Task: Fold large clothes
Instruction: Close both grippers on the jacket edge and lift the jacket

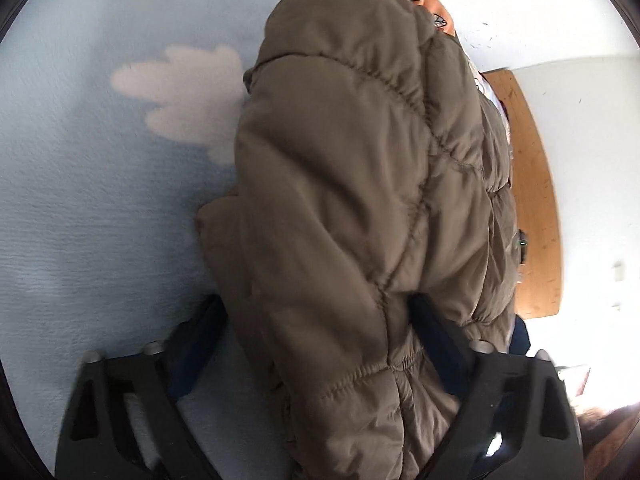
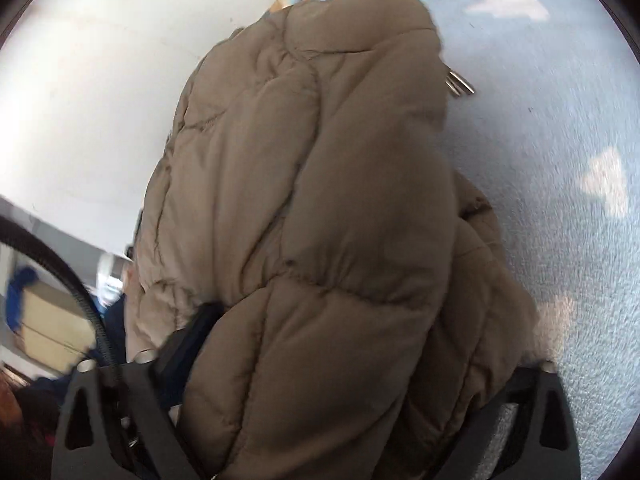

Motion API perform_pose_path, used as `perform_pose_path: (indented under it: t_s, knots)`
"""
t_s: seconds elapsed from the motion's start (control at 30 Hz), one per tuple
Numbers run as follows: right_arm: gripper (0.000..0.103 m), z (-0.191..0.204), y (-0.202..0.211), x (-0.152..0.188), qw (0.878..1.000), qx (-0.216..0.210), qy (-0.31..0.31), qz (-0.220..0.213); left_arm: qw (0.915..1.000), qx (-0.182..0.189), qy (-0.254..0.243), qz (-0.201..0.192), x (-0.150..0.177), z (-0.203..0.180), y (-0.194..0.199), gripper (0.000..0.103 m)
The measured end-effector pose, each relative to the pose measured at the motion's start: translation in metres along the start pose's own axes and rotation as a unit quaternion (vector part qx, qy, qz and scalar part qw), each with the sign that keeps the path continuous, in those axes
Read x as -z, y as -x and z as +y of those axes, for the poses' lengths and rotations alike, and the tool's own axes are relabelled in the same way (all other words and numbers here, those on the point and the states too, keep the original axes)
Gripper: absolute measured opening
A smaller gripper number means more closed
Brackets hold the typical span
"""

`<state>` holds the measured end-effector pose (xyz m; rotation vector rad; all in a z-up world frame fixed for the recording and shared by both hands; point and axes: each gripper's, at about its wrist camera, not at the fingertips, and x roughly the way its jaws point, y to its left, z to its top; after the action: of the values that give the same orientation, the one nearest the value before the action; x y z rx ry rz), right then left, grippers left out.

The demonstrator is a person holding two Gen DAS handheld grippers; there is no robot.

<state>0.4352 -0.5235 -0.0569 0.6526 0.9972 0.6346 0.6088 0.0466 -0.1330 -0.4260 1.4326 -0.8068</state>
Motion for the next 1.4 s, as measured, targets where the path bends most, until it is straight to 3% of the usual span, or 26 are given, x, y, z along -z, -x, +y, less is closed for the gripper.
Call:
perform_pose_path:
  t_s: [0.07, 0.1, 0.37, 0.57, 0.8, 1.03, 1.4]
  knots:
    - [0.064, 0.012, 0.007, 0.011, 1.0, 0.008, 0.022, -0.02, 0.9998, 0.008, -0.009, -0.019, 0.001, -0.009, 0.01, 0.041]
    - [0.057, 0.018, 0.012, 0.017, 0.999, 0.016, 0.038, -0.033, 0.9995, 0.001, -0.02, -0.023, 0.001, -0.015, 0.012, 0.037]
    - [0.041, 0.055, 0.022, 0.028, 0.989, 0.085, 0.098, -0.074, 0.9952, -0.044, -0.041, -0.077, 0.018, -0.045, 0.02, 0.026]
    - [0.036, 0.076, 0.04, 0.031, 0.983, 0.101, 0.118, -0.097, 0.9919, -0.04, -0.046, -0.111, 0.032, -0.065, 0.035, 0.024]
    - [0.034, 0.093, 0.076, 0.042, 0.979, 0.1, 0.132, -0.119, 0.9911, -0.032, -0.061, -0.114, 0.051, -0.094, 0.045, 0.024]
    - [0.034, 0.136, 0.112, 0.061, 0.975, 0.102, 0.151, -0.129, 0.9894, -0.019, -0.07, -0.125, 0.082, -0.129, 0.071, 0.024]
    - [0.034, 0.213, 0.171, 0.139, 0.967, 0.094, 0.175, -0.161, 0.9853, -0.01, -0.074, -0.154, 0.172, -0.17, 0.121, 0.024]
